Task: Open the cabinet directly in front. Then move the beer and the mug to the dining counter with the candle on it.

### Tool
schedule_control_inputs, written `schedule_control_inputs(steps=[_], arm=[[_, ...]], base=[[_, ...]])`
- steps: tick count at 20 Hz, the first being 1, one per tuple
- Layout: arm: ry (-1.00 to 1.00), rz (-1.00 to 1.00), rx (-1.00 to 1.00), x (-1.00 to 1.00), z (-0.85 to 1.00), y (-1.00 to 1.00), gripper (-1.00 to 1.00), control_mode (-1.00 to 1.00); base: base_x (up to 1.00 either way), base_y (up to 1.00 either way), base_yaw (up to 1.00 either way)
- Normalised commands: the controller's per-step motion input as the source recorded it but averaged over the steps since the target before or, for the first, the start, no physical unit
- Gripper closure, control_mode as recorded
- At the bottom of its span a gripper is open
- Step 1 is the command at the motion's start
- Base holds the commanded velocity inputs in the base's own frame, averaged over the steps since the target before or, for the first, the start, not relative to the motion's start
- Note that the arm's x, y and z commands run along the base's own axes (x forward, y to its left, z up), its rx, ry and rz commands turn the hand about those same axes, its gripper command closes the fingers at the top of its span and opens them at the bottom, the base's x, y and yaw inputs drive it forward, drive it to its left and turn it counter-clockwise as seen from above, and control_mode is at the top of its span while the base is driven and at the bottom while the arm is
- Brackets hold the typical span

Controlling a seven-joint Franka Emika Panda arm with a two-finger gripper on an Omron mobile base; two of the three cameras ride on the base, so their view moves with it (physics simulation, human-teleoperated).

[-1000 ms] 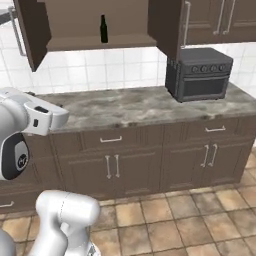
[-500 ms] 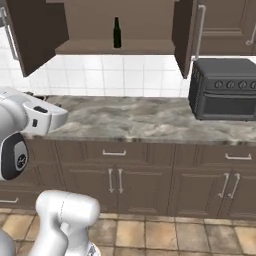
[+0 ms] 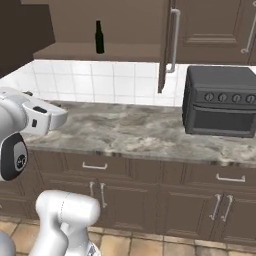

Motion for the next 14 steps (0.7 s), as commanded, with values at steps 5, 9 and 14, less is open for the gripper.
schedule_control_inputs(steps=[5, 9, 14], arm=[[0.00, 0.00, 0.00, 0.00, 0.00, 0.00, -1.00, 1.00], [0.00, 0.00, 0.00, 0.00, 0.00, 0.00, -1.00, 1.00], [0.00, 0.00, 0.00, 0.00, 0.00, 0.00, -1.00, 1.00]], base=[[0.87, -0.04, 0.01], [0.60, 0.11, 0.00], [0.40, 0.14, 0.00]])
